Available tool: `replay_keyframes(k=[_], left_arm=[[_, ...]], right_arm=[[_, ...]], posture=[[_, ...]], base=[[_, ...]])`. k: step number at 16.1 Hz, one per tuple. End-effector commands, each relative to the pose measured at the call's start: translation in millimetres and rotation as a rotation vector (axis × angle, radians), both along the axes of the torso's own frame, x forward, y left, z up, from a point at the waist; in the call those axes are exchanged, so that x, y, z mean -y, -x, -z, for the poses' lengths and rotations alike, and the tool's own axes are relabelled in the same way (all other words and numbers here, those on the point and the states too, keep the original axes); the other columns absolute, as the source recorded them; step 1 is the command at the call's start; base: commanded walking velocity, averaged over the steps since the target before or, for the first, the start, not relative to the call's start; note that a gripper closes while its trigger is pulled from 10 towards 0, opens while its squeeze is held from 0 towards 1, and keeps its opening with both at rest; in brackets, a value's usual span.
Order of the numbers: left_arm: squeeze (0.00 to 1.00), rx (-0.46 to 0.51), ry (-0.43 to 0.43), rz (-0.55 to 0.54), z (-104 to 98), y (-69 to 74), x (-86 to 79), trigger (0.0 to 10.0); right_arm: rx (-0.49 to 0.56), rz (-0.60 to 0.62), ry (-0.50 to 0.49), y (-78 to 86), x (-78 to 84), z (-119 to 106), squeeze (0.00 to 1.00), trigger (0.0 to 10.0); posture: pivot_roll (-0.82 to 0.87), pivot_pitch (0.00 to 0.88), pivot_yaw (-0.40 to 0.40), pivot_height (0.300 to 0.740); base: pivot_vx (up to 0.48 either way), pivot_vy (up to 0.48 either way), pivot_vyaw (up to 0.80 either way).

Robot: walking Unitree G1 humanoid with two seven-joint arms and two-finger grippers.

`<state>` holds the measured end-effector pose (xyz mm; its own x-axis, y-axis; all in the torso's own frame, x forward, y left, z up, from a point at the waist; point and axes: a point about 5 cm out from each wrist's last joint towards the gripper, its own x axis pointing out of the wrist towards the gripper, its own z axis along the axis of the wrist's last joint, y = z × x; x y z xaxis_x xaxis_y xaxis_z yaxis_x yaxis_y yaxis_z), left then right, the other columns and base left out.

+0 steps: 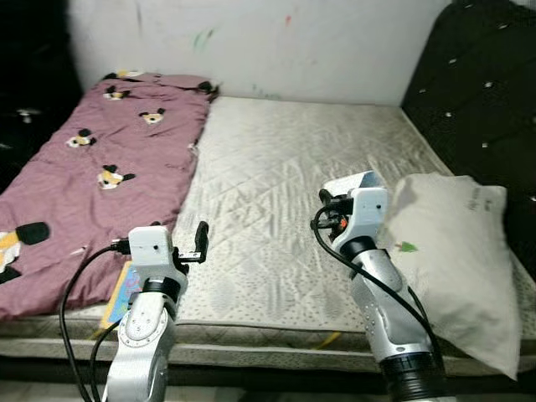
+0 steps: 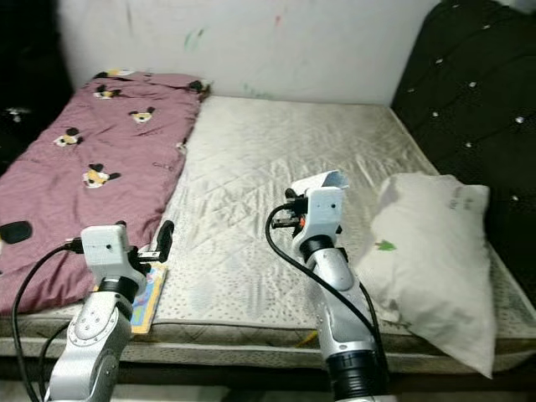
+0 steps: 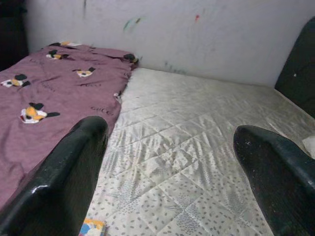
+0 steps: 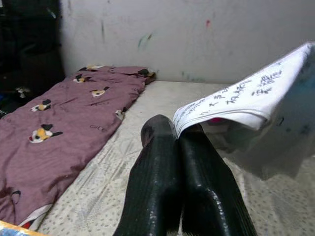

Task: Clean up the room

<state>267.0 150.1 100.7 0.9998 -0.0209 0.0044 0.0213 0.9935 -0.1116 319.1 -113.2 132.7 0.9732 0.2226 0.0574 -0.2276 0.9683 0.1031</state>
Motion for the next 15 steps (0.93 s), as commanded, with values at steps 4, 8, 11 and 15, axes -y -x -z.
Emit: replay_keyframes(k=[4,8,11,15], left_arm=[[0.00,0.002,0.030,0.022,-1.9,-0.1,4.5,10.0],[0.00,-0.007,0.029,0.017,-0.9,-0.2,4.0,10.0],[0.00,-0.009,0.030,0.016,-1.1,-0.2,3.4,10.0],[0.00,-0.010,0.026,0.015,-1.0,-0.6,2.9,10.0]], right_arm=[[-0.010,0.024,0.008,-0.6,6.8,1.9,0.00,10.0],[-0.015,0.026,0.012,0.1,7.6,3.6,0.00,10.0],[-0.017,0.025,0.014,0.3,7.3,3.9,0.00,10.0],[-0.020,0.025,0.016,0.6,7.2,5.1,0.00,10.0]], posture=[[-0.02,0.000,-0.015,0.740],[-0.02,0.000,-0.015,0.740],[-0.02,0.000,-0.014,0.740],[-0.02,0.000,-0.013,0.740]], base=[[0.000,0.088,-0.72],[0.000,0.457,0.00],[0.000,0.480,0.00],[0.000,0.480,0.00]])
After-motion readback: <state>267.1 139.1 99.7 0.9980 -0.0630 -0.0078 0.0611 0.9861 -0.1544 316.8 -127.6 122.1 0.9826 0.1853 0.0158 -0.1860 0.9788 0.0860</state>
